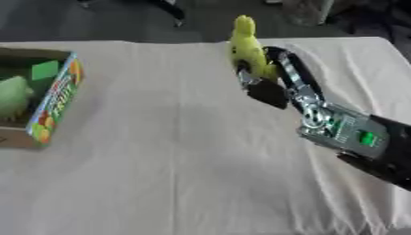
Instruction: Pick up the objects with one hand, pass them to the other hand, and then place them into the box on the other side of the table.
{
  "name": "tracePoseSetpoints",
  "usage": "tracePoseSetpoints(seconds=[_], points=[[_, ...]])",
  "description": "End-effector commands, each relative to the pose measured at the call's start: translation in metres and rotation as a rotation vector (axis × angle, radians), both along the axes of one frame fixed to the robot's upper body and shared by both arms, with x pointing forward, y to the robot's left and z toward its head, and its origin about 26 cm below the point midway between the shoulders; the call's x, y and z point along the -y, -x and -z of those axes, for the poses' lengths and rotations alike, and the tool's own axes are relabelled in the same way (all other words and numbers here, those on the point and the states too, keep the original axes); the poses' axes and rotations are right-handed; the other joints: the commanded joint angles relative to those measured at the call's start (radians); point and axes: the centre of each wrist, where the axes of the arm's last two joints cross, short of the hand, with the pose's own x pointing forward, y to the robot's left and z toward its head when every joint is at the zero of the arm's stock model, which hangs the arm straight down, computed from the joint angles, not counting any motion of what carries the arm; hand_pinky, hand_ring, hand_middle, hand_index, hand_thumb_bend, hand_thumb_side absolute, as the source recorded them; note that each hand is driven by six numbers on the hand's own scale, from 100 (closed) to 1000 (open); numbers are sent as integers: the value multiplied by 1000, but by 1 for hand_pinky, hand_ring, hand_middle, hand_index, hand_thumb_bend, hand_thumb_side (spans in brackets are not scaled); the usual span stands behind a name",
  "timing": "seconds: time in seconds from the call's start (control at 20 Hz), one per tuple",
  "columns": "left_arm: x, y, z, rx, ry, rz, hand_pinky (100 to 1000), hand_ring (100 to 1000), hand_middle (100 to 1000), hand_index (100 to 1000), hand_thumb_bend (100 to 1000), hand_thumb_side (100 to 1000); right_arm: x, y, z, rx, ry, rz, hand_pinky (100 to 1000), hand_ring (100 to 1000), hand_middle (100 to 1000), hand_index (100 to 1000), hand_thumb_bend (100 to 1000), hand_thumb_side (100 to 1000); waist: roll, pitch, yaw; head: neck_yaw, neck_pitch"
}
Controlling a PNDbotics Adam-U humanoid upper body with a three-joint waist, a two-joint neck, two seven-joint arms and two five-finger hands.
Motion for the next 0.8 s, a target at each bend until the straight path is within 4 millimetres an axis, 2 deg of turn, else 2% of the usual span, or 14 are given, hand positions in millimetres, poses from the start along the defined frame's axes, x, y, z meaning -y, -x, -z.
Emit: tracePoseSetpoints(seconds=[0.05, 0.25, 0.45, 0.8], points=[[12, 5, -11, 34, -31, 33, 857, 783, 736, 824, 100, 691, 1, 0, -4, 16, 91, 236, 604, 486, 420, 519, 100, 354, 2, -18, 3, -5, -6], [27, 4, -11, 33, -76, 78, 857, 783, 737, 824, 100, 691, -2, 1, 0, 29, 106, 215, 591, 478, 412, 510, 100, 367, 1, -19, 7, -4, -4], [33, 2, -11, 33, -108, 89, 854, 783, 738, 824, 100, 695, 1, -1, -6, 78, 106, 192, 599, 477, 412, 510, 100, 416, 3, -16, 9, -9, 0], [54, 2, -14, 61, -208, 133, 847, 785, 743, 827, 100, 661, 5, -2, -11, 175, 78, 144, 605, 475, 411, 507, 100, 434, 9, -18, 25, -29, 4]])
